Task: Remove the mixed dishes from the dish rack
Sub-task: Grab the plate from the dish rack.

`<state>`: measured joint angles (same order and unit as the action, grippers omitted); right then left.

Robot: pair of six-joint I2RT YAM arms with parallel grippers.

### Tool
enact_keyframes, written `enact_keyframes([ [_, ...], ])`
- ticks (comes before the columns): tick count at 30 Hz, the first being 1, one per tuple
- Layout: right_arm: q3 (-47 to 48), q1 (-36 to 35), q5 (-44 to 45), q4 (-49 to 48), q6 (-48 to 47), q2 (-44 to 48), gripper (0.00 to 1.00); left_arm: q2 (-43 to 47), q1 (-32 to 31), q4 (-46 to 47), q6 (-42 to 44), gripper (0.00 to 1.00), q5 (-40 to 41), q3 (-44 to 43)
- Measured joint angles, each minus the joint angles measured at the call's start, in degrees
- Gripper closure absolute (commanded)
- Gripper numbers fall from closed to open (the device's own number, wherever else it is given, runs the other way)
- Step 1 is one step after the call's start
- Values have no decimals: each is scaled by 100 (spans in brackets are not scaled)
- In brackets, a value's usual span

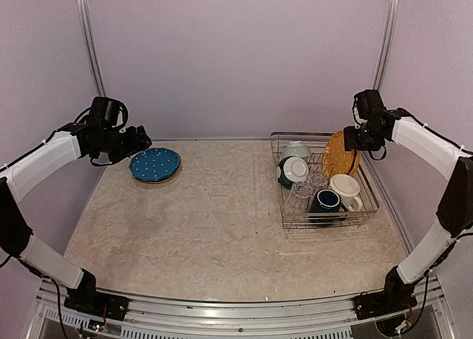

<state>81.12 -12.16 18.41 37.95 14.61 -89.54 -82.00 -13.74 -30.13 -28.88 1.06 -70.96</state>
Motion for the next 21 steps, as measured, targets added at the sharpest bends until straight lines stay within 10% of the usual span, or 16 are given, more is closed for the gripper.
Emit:
enact_keyframes([
  [21, 1126, 17, 284, 2, -195, -1141, 59, 232, -533, -42, 264, 14, 192, -186],
])
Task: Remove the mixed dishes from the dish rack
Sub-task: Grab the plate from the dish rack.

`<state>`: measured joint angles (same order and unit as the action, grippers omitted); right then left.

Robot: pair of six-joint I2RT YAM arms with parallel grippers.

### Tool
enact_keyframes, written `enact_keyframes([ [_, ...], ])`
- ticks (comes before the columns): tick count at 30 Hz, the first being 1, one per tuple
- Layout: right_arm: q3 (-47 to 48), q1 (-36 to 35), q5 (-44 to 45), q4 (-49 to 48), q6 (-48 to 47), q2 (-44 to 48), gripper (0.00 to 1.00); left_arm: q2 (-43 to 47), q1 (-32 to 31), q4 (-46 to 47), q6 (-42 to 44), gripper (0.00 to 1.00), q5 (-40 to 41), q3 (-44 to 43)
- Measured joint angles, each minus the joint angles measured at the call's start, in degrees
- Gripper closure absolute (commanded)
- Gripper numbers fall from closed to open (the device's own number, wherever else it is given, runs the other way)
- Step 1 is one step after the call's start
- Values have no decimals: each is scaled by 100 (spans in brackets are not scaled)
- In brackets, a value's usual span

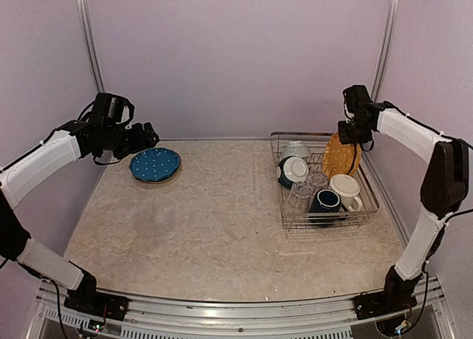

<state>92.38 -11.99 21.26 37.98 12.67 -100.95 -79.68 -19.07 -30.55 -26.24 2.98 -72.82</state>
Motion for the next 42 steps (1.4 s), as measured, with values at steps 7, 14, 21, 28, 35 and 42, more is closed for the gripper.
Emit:
enact_keyframes([
  [7, 15, -26, 232, 7, 7, -308, 59, 0, -2, 0, 0, 14, -37, 0],
  [14, 107, -66, 455, -9, 20, -542, 58, 0, -2, 0, 0, 14, -59, 0],
  [21, 122, -66, 306, -105, 26, -581, 61, 0, -2, -2, 0, 14, -96, 0],
  [28, 120, -55, -46, -262, 92, -610, 64, -13, -4, 0, -2, 14, -118, 0],
  [35, -111, -98, -295, -501, 157, -610, 65, -13, -4, 0, -2, 14, -129, 0],
  [42, -181, -114, -195, -546, 179, -610, 80, -44, -4, -2, -4, 14, -197, 0],
])
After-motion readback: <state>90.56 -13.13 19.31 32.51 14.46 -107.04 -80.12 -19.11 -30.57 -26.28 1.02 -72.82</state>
